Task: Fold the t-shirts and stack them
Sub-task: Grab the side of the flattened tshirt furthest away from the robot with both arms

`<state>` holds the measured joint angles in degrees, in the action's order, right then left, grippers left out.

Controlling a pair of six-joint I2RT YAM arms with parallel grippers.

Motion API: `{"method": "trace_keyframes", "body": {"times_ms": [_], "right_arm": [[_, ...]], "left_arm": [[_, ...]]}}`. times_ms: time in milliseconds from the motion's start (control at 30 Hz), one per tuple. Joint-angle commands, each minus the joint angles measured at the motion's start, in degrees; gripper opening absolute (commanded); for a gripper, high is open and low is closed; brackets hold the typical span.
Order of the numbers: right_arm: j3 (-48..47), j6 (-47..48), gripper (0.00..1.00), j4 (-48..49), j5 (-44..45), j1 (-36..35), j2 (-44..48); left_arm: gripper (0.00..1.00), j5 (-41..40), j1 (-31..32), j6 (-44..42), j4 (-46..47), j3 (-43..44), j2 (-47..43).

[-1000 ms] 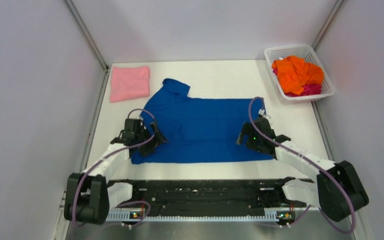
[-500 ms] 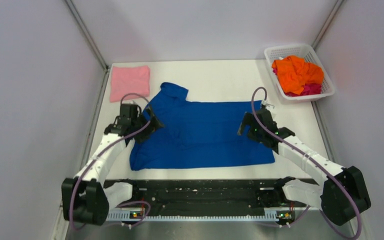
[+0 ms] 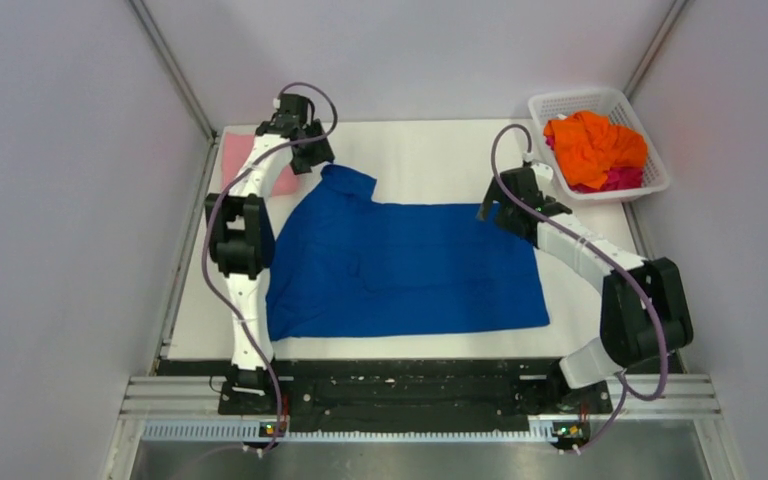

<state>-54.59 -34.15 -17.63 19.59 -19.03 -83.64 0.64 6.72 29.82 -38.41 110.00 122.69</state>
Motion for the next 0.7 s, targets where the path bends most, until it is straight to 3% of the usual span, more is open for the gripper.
{"method": "trace_keyframes", "body": {"times_ms": [0,100,367,600,667], "right_arm": [[-7.16,5.18,0.99,2.62,-1.23,2.6,-6.2],[-12.08,6.73,0.99,2.09,-2.75,5.24,-10.83],[-19.16,9.48,0.99,2.06,-2.12,7.73,-21.54],[-23.92,9.95,0.97,2.28,-1.76,9.87,-28.4],[-25.76,10.2,0.96,2.91,-0.91,10.44,-30.18]], "left_arm": [[0.64,-3.25,-0.3,-8.03,-6.97,14.22,10.14],[0.62,0.92,-0.35,-10.47,-5.04,16.21,12.99],[0.6,-2.79,-0.61,-11.35,0.53,16.35,16.26],[0.58,1.9,-1.1,-9.75,2.65,20.2,20.71],[0.54,2.79,-1.1,-9.87,3.94,20.18,21.08]]}}
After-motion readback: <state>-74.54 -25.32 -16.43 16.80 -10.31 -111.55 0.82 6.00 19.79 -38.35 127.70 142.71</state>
